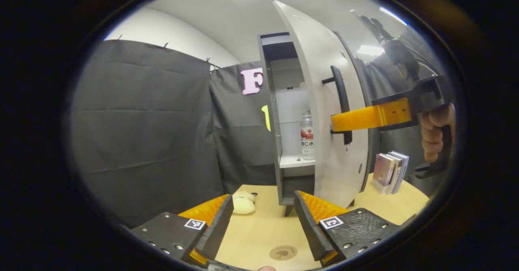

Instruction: Open the cabinet door with the right hand, grasp the bottle in the cabinet with the left hand and place it on the coaster, then close the cabinet door with the right hand.

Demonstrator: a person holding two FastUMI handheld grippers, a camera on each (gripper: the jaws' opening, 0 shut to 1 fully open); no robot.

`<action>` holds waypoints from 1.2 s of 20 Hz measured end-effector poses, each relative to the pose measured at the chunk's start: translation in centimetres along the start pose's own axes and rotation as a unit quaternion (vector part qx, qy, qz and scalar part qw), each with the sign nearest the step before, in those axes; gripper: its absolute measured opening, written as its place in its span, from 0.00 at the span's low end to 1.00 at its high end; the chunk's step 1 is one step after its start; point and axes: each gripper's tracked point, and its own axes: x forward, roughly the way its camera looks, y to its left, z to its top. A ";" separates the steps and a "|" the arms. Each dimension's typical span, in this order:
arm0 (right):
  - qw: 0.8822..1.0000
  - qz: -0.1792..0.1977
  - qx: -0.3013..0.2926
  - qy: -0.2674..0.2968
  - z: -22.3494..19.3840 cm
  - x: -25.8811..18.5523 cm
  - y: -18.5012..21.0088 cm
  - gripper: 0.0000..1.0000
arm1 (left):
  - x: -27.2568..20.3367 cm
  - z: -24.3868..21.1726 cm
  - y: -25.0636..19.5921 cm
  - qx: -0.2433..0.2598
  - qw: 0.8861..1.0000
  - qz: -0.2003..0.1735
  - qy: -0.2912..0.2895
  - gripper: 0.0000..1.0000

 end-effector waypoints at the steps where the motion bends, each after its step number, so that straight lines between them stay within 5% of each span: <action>1: 1.000 -0.001 0.001 0.000 0.0 -0.4 -0.1 0.22 | 0.0 0.1 -0.2 -0.001 1.000 -0.003 0.002 0.86; 7: 0.999 -0.033 0.005 0.002 -0.2 -2.3 -1.3 0.22 | 0.0 1.0 -3.1 -0.003 1.000 -0.021 -0.002 0.92; 16: 0.990 -0.139 0.030 -0.013 0.4 -7.4 -2.8 0.21 | 1.4 2.1 -9.3 -0.007 0.998 -0.057 -0.008 0.92; 18: 0.986 -0.167 0.014 -0.015 0.1 -8.9 -2.4 0.21 | 2.2 2.8 -10.2 0.001 0.998 -0.058 -0.010 0.86; 24: 0.975 -0.220 0.001 -0.018 -1.3 -13.6 0.4 0.20 | 6.5 4.3 -13.0 0.003 0.996 -0.091 -0.021 0.92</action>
